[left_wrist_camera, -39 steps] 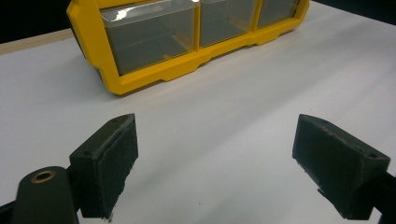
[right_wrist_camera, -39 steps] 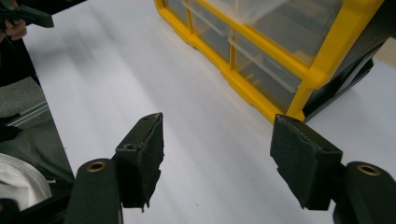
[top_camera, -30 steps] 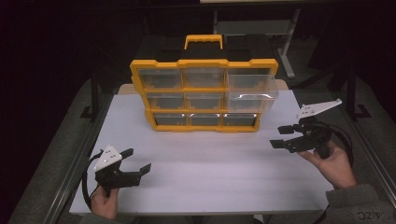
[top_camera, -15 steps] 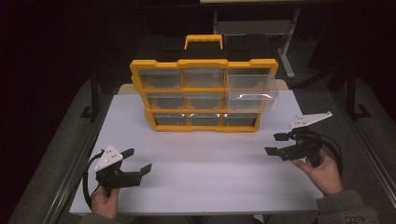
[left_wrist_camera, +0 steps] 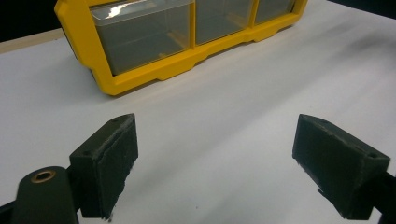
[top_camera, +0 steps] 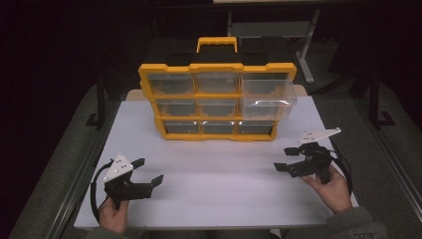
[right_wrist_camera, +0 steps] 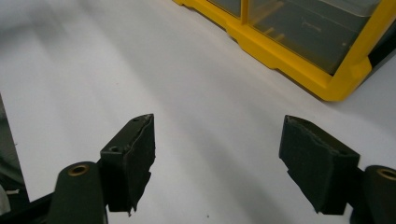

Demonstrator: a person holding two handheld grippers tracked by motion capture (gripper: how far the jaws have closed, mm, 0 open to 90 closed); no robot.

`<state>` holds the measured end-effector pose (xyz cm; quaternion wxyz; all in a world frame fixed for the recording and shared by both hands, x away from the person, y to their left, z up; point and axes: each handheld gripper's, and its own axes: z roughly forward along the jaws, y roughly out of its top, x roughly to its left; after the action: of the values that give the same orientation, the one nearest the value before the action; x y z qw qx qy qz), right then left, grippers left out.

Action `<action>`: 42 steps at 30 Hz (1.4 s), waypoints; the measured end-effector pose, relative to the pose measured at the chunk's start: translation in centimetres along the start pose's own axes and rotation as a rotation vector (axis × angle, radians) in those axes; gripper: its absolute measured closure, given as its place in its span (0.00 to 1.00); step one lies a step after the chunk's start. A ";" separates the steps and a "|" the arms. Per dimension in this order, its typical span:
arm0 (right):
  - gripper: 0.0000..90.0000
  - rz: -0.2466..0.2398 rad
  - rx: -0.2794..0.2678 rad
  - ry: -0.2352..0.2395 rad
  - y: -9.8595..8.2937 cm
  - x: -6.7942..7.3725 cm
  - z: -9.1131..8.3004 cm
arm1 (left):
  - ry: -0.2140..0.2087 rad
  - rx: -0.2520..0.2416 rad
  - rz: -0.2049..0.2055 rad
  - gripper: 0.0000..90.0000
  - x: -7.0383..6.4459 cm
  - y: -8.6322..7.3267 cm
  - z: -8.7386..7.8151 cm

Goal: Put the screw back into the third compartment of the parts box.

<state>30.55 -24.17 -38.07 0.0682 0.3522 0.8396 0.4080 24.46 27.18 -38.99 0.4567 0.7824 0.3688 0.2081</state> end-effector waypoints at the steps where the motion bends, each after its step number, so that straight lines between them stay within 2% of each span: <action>1: 0.28 -0.002 -0.003 0.000 0.0 0.1 0.1 | 0.000 0.000 0.001 0.16 0.0 0.0 0.0; 5: 0.27 0.002 -0.005 -0.001 -0.1 0.4 0.7 | -0.004 0.004 -0.002 0.16 -0.1 -0.1 0.2; 8: 0.26 -0.014 -0.009 -0.001 -0.2 0.6 1.2 | -0.007 0.006 0.005 0.16 -0.1 -0.1 0.2; 13: 0.26 -0.015 -0.007 0.004 -0.2 1.1 1.6 | -0.009 0.006 -0.017 0.16 -0.3 -0.1 0.3; 18: 0.25 -0.027 -0.011 -0.002 -0.4 1.5 2.0 | -0.010 0.016 0.007 0.16 -0.2 -0.1 0.4; 26: 0.24 -0.032 -0.009 0.000 -0.8 2.1 2.7 | -0.014 0.010 0.004 0.16 -0.3 -0.1 0.5; 29: 0.24 -0.023 -0.009 0.001 -1.0 2.2 2.9 | -0.018 0.012 -0.014 0.16 -0.4 -0.2 0.6; 34: 0.23 -0.022 -0.010 0.015 -1.3 2.4 3.2 | -0.022 0.016 -0.006 0.16 -0.5 -0.2 0.6; 35: 0.23 -0.021 -0.010 0.016 -1.4 2.5 3.2 | -0.021 0.015 0.007 0.16 -0.4 -0.2 0.5; 37: 0.22 -0.016 -0.005 0.017 -1.4 2.7 3.3 | -0.023 0.016 -0.008 0.16 -0.5 -0.2 0.6; 42: 0.21 -0.028 -0.012 0.021 -1.5 2.8 3.4 | -0.026 0.015 -0.005 0.16 -0.4 -0.2 0.6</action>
<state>29.05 -20.84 -40.95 0.0670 0.3356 0.8427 0.4156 24.51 26.66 -39.45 0.4559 0.7874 0.3667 0.1940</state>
